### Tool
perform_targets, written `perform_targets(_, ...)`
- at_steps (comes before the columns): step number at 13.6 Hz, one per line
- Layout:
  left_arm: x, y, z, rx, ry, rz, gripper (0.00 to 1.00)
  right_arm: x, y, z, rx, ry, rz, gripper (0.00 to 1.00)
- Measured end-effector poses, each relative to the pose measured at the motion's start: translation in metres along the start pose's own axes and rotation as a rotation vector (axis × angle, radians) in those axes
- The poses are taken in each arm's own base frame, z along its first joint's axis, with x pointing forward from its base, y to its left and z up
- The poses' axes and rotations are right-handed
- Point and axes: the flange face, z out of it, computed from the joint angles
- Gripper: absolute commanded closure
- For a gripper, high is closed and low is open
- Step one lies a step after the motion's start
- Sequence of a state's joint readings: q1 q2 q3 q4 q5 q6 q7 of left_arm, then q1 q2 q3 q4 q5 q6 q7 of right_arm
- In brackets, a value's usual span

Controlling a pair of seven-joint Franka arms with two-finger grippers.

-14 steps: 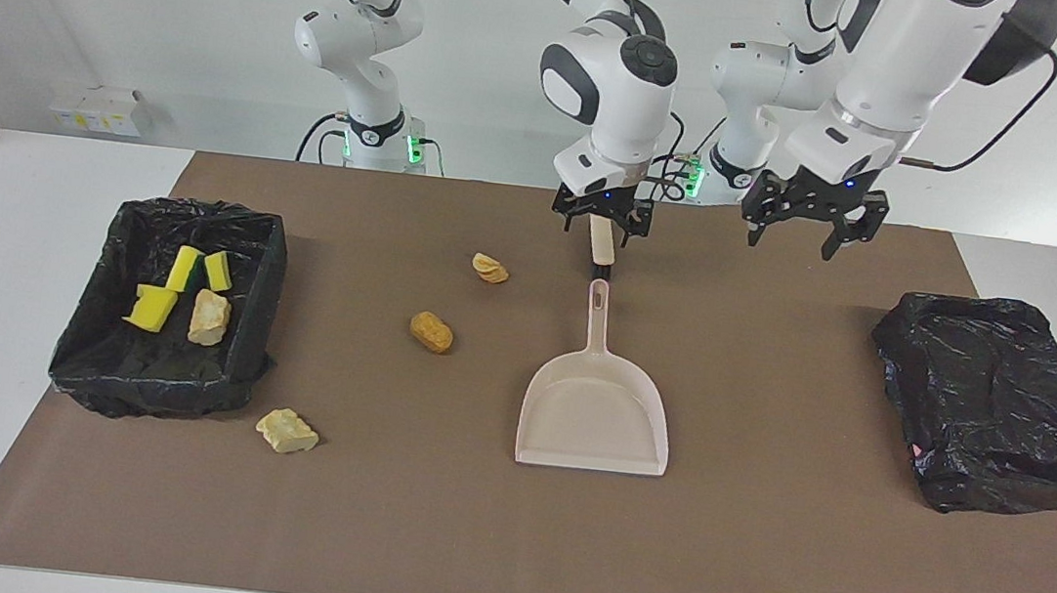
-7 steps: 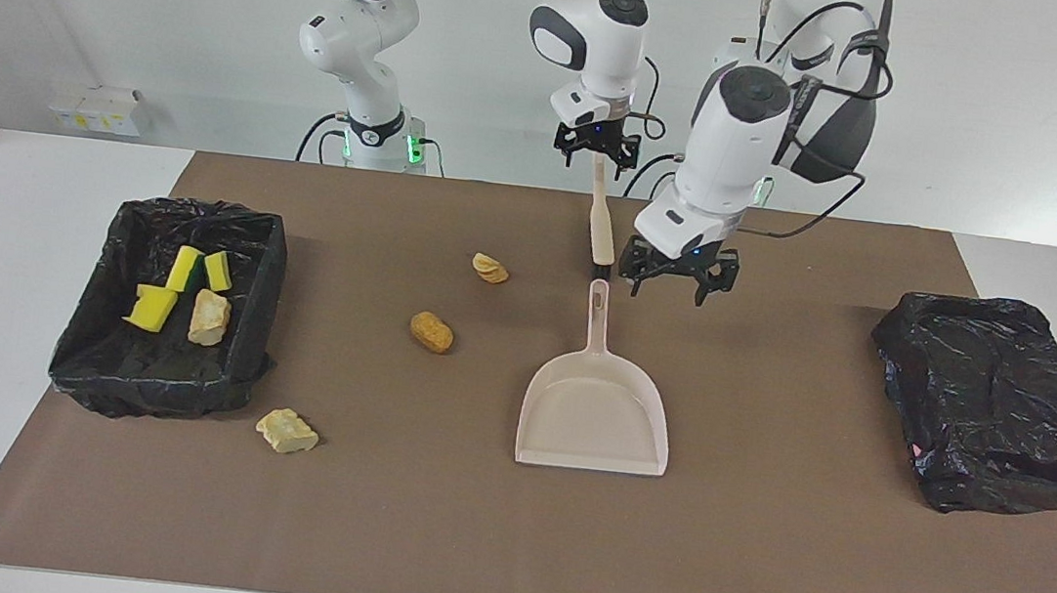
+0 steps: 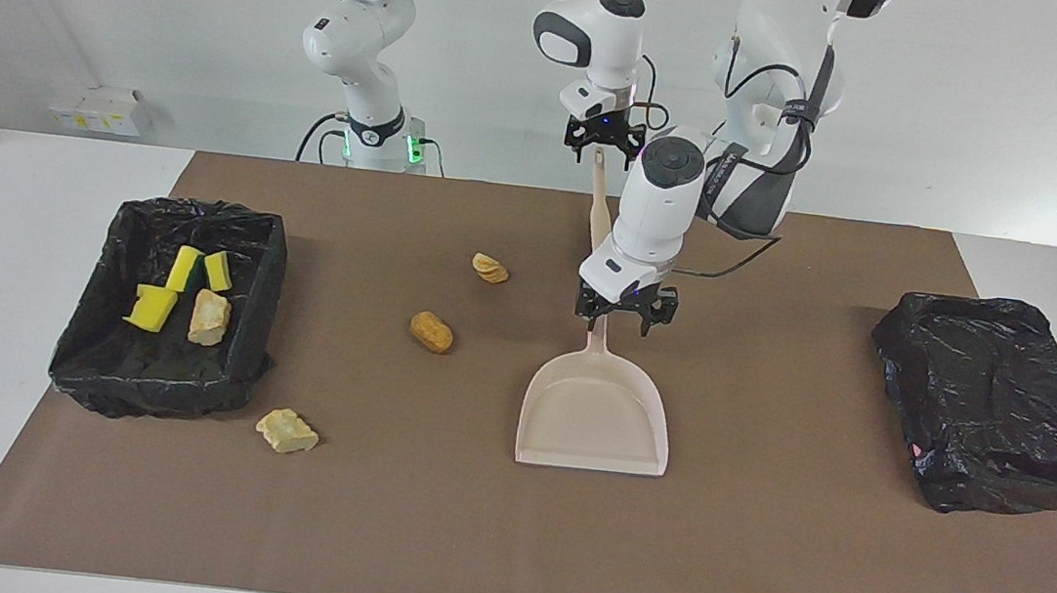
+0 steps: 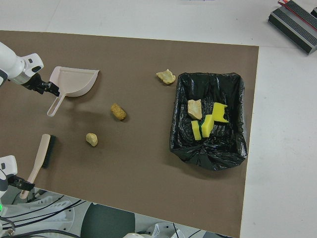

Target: Sweep and dump trash in bin

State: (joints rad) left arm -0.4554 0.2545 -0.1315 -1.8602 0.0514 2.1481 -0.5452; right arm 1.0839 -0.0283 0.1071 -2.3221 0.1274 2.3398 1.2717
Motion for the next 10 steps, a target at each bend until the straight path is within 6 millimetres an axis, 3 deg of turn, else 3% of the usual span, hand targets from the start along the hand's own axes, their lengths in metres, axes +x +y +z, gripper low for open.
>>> perform_targets(1, 0.0, 0.0, 0.004, -0.005, 0.007, -0.003, 0.17, 0.001, 0.0, 0.004, -0.006, 0.0, -0.003, 0.14)
perform_targets(6, -0.003, 0.007, 0.021, -0.007, 0.001, 0.002, 0.21, 0.01, 0.003, 0.007, -0.013, 0.001, -0.079, 0.17)
perform_targets(8, -0.009, 0.015, 0.026, -0.004, -0.007, 0.013, 0.27, 0.016, 0.009, 0.014, -0.027, -0.004, -0.089, 0.25)
perform_targets(10, -0.01, 0.015, 0.03, -0.001, -0.013, 0.014, 0.65, 0.017, 0.01, 0.023, -0.044, -0.01, -0.09, 0.33)
